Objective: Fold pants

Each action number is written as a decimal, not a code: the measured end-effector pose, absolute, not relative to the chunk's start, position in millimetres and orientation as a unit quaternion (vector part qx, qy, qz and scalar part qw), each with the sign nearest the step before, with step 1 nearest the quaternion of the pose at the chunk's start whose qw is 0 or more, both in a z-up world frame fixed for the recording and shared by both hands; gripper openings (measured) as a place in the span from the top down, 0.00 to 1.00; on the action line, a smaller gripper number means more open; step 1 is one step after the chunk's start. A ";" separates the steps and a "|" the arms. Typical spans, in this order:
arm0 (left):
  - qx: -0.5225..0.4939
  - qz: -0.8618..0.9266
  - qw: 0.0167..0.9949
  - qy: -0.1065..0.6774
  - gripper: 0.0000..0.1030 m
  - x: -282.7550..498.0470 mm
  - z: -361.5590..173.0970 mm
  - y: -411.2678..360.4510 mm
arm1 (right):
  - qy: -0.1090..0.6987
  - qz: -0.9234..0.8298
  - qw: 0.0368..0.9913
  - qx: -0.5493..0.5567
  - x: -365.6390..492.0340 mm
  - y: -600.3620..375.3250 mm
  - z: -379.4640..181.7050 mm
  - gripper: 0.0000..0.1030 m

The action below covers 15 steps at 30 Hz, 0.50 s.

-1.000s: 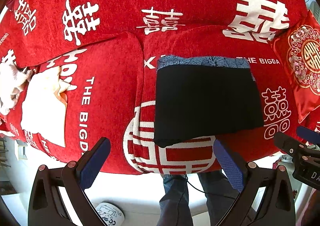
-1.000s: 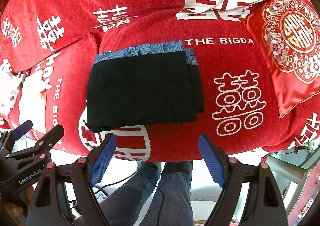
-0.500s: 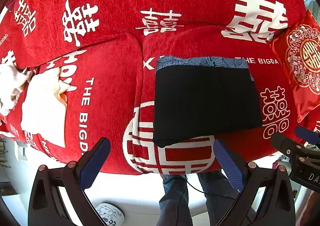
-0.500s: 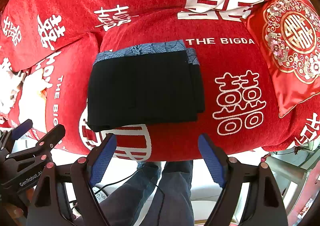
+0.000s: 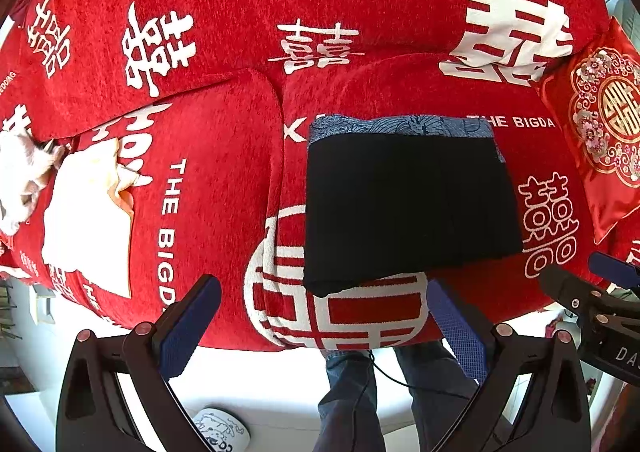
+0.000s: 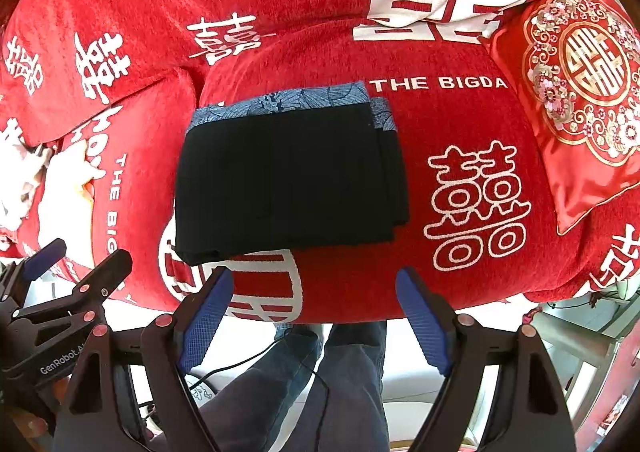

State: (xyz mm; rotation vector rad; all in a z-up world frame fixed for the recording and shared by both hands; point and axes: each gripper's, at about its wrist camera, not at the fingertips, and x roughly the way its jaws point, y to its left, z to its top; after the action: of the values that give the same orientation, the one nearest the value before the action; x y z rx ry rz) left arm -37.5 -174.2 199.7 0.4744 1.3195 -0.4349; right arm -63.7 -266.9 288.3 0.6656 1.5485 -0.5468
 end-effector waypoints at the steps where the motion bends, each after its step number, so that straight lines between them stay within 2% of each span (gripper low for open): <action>1: 0.217 -0.200 0.742 0.602 0.00 -36.9 200.2 -174.8 | 0.677 -0.239 0.632 0.291 -63.4 -267.0 288.2 0.17; 15: 0.220 -0.205 0.740 0.601 0.00 -36.6 200.1 -177.9 | 0.677 -0.239 0.633 0.291 -63.9 -267.8 288.0 0.17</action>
State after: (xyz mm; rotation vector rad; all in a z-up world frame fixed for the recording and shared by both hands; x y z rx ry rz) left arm -36.6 -177.9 200.1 0.4822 1.3186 -0.4487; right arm -63.9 -267.8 288.0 0.6663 1.5480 -0.5464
